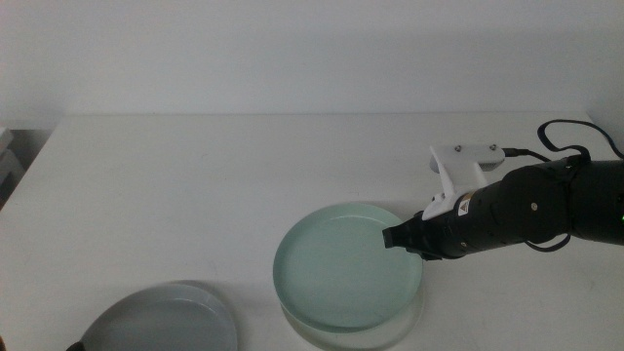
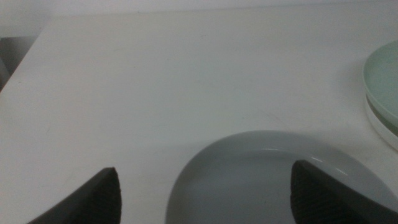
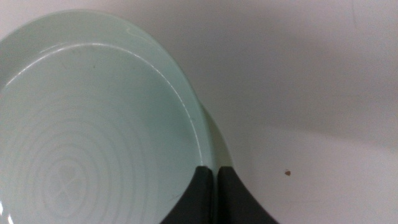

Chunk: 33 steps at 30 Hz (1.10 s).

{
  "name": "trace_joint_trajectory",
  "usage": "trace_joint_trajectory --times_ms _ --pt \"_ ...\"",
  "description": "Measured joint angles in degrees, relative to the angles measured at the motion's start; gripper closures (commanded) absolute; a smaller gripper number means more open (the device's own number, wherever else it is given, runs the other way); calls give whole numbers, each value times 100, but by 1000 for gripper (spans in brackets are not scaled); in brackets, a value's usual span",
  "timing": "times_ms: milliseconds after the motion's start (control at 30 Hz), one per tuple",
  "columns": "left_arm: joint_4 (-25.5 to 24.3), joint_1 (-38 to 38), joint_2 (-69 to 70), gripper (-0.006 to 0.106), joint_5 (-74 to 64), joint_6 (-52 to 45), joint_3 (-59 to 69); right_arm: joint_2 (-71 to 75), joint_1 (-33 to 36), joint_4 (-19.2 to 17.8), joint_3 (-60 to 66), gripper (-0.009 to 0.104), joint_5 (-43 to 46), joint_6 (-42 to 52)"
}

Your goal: Stack the three bowls on top of each other.

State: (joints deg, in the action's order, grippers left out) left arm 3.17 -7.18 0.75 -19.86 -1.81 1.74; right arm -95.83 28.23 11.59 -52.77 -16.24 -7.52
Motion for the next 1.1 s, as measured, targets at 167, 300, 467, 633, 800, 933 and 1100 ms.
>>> trace_joint_trajectory --times_ms 167,300,467,633,800,933,1100 --pt "0 0 0 10 0 0 0 -40 0 0 81 91 -2 7" --pt "0 0 0 10 0 0 0 -52 0 0 87 79 -2 13" --pt "0 0 0 10 0 0 0 -22 0 0 87 48 -81 64" --pt "0 0 0 10 0 0 0 382 0 2 11 21 -701 363" --pt "0 0 0 10 0 0 0 1442 0 14 -9 16 -1082 1215" --pt "0 0 0 10 0 0 0 2682 0 252 98 19 -1152 1749" --pt "0 0 0 10 0 0 0 4293 0 782 718 22 -1457 2527"
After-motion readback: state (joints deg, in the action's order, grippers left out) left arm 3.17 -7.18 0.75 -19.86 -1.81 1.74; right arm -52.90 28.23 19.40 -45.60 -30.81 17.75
